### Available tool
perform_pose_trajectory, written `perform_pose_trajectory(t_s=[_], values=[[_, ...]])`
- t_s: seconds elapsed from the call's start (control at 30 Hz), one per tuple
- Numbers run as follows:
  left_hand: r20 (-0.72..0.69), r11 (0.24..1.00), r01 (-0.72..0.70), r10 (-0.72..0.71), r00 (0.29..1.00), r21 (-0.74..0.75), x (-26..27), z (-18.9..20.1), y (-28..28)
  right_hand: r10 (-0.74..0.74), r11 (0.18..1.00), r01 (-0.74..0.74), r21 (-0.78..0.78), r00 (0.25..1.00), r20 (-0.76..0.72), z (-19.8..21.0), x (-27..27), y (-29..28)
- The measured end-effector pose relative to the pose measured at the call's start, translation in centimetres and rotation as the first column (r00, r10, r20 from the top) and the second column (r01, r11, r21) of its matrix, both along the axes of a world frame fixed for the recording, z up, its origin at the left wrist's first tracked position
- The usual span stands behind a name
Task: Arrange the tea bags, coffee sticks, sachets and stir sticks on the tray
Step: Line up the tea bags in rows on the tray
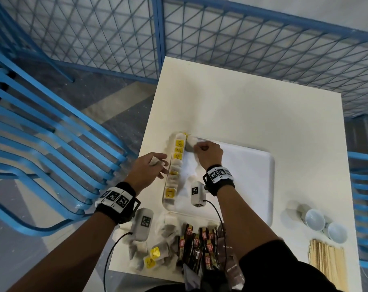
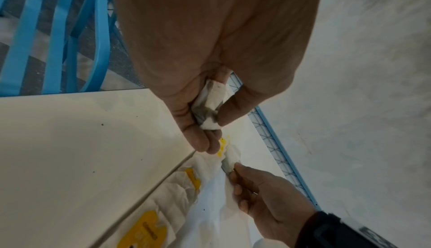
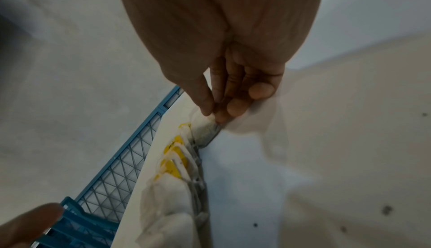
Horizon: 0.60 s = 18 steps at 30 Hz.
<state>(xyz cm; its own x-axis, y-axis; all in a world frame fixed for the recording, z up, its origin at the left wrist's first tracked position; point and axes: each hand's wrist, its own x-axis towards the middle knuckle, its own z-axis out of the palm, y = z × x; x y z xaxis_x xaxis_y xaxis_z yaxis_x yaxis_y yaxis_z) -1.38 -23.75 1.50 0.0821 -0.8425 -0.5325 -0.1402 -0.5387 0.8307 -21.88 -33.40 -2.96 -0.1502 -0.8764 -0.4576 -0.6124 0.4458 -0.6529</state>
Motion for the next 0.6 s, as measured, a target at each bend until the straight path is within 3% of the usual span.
perform_pose_trajectory(t_s=[0.2,0.4,0.5,0.6], values=[[-0.009,1.000,-0.004,0.003,1.000,-0.019,-0.2,0.2,0.0,-0.004,1.000,0.004,0.009,1.000,0.023,0.3,-0.1,0.2],[-0.034,1.000,-0.008,0.007,0.999,-0.030,-0.3,0.9,0.2,-0.111,0.992,0.116,-0.043,0.988,0.103,1.4,-0.4,1.7],[-0.049,0.999,0.027,-0.028,0.998,-0.018,-0.6,1.7,-0.1,0.024,0.996,-0.004,-0.092,0.976,0.218,3.4,0.6,3.2],[-0.055,0.998,0.059,-0.060,0.997,-0.020,-1.1,2.5,-0.2,0.273,0.961,-0.234,-0.148,0.897,0.349,6.4,1.8,4.5]])
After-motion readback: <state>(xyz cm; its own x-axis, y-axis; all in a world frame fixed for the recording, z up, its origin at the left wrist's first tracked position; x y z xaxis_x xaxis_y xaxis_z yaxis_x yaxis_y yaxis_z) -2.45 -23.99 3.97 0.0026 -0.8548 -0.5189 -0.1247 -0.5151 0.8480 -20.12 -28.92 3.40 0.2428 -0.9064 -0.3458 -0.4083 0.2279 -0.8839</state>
